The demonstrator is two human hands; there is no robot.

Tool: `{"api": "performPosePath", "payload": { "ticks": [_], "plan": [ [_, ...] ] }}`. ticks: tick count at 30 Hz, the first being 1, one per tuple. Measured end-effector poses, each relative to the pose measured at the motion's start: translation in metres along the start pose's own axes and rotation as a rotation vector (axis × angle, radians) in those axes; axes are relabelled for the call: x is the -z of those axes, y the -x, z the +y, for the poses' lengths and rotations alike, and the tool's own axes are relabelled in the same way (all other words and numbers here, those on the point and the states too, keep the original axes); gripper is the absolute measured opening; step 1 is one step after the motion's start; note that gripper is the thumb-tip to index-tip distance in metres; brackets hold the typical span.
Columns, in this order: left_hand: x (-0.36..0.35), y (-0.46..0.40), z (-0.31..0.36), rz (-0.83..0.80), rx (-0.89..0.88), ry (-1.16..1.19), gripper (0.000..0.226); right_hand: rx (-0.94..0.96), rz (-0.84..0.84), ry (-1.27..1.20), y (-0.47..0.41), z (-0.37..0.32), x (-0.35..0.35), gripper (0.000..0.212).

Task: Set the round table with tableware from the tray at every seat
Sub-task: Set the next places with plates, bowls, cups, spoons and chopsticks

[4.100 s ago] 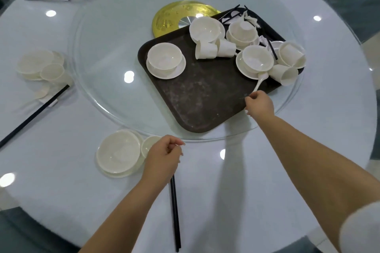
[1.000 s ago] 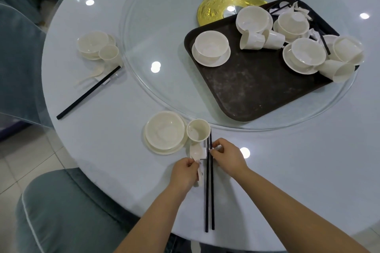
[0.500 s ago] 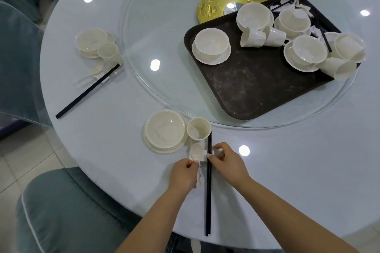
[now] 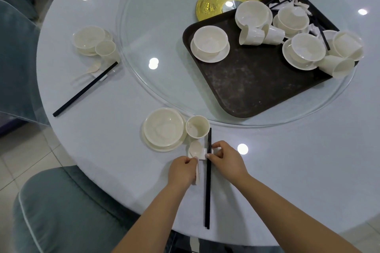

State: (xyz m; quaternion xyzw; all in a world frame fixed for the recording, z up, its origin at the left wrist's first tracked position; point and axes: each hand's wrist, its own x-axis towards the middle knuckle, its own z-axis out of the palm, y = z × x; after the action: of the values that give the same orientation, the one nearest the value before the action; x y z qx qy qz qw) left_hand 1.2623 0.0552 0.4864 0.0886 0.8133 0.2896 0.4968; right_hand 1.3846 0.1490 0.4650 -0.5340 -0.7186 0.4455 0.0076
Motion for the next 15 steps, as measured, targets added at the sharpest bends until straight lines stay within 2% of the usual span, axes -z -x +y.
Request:
{"api": "performPosePath", "payload": {
  "ticks": [15],
  "plan": [
    [0.0031,0.0017,-0.0046,-0.02,-0.004,0.061,0.031,-0.032,-0.018,-0.039,0.0022,0.0028,0.0073,0.022]
  ]
}}
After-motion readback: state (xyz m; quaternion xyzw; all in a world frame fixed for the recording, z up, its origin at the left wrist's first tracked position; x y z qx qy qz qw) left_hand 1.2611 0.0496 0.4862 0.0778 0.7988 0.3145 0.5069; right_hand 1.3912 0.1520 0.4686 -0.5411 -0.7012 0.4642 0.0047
